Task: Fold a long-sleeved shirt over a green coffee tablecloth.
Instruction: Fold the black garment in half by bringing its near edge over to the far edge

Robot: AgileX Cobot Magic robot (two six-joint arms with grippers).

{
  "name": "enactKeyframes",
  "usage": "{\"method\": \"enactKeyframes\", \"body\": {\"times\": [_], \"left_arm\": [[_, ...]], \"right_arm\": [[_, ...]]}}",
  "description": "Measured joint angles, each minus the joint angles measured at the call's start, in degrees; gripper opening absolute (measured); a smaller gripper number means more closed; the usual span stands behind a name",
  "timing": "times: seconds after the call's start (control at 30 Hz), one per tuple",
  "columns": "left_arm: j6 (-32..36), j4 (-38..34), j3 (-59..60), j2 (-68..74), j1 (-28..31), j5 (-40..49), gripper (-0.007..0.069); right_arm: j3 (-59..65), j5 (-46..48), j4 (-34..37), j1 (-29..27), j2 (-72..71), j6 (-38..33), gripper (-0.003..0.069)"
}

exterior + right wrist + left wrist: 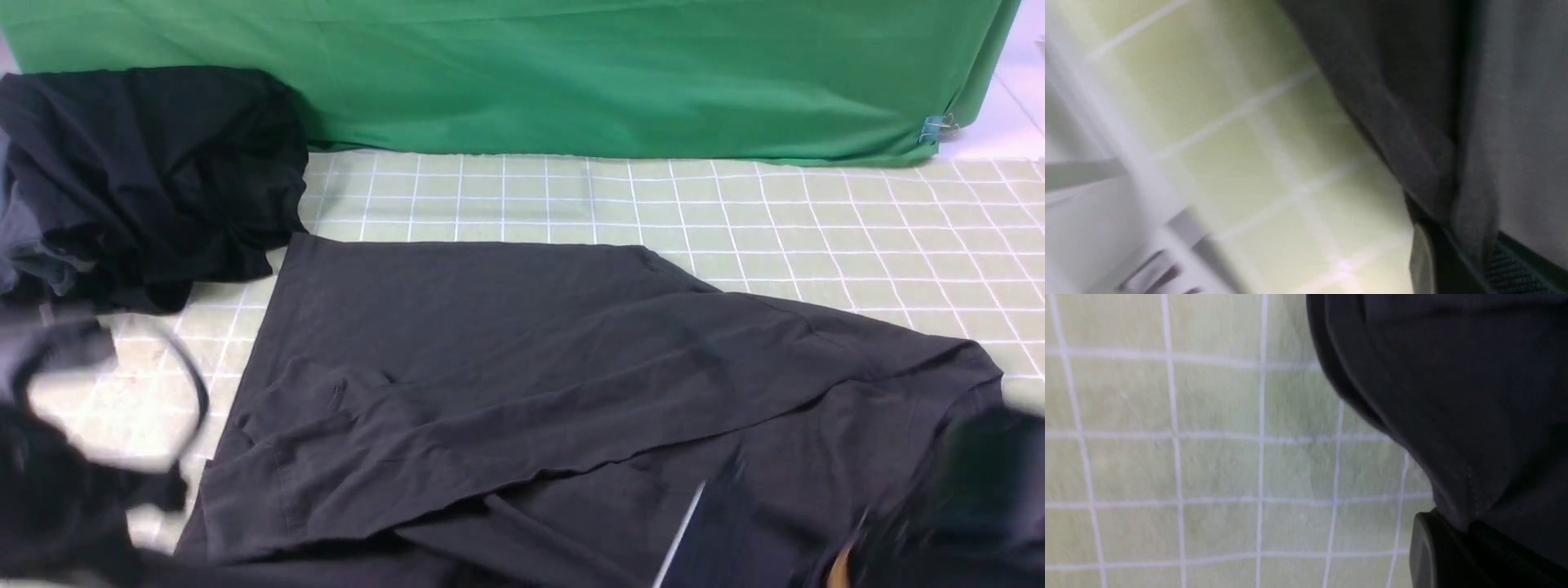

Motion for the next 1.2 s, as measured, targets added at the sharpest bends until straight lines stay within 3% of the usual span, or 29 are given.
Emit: {"method": "enactKeyframes", "body": {"times": [0.33, 0.5, 0.8, 0.97, 1.17, 1.2], "left_arm": [[-0.7, 1.9, -27.4, 20.9, 0.0, -3.1, 0.0011], [-0.7, 2.9, -40.6, 34.5, 0.0, -3.4, 0.0011], [-1.9, 3.8, -64.7, 58.3, 1.7, -1.0, 0.0011], [-2.3, 3.6, -72.0, 65.4, 3.1, -0.2, 0.0011], [-2.5, 3.5, -73.6, 68.2, 3.3, -0.5, 0.0016], [-2.5, 3.5, -73.6, 68.5, 3.3, -1.3, 0.0026]], "right_arm": [[-21.4, -1.3, -2.5, -19.5, 7.2, -12.8, 0.0043], [-32.3, -4.0, -2.6, -24.9, 16.8, -15.5, 0.0043], [-49.3, -7.1, -2.6, -30.1, 36.8, -16.7, 0.0043], [-53.6, -9.6, -2.7, -30.4, 43.7, -16.7, 0.0056], [-54.2, -13.9, -2.8, -30.6, 47.2, -15.7, 0.0125], [-54.2, -15.4, -2.8, -30.6, 47.5, -14.9, 0.0172]]}}
